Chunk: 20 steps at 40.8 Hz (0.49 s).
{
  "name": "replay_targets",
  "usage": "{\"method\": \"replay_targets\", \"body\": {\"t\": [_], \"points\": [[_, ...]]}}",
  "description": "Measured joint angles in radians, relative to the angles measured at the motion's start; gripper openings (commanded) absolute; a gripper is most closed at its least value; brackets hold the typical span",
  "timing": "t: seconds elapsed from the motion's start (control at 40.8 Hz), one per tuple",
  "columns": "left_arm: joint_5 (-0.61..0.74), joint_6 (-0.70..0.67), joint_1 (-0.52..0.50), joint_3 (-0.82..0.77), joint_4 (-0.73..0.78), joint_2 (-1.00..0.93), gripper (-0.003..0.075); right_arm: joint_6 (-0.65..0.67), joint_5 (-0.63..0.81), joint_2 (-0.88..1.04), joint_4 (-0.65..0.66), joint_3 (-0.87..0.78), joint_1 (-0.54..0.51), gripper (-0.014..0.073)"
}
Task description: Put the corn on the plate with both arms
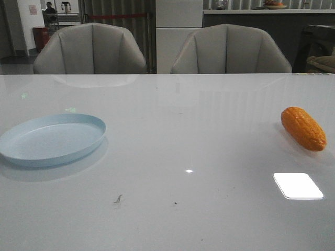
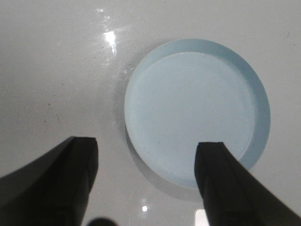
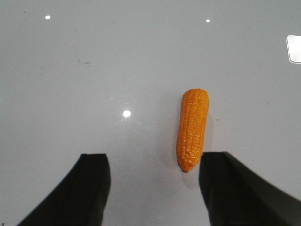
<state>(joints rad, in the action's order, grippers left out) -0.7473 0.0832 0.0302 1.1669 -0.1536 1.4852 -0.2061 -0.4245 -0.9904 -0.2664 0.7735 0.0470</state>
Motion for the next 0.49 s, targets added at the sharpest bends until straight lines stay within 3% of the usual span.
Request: {"method": "replay_targets", "body": {"t": [0.245,0.49], "points": [[-0.094,-0.014,0.000,0.222,0.030,0.244,0.0505,0.000,-0.008,0.000,0.000,0.000,0.000,0.0520],[-0.114,-0.017,0.000,0.264,0.091,0.395,0.0505,0.000,-0.014,0.000,0.000,0.000,0.000,0.0520]]}}
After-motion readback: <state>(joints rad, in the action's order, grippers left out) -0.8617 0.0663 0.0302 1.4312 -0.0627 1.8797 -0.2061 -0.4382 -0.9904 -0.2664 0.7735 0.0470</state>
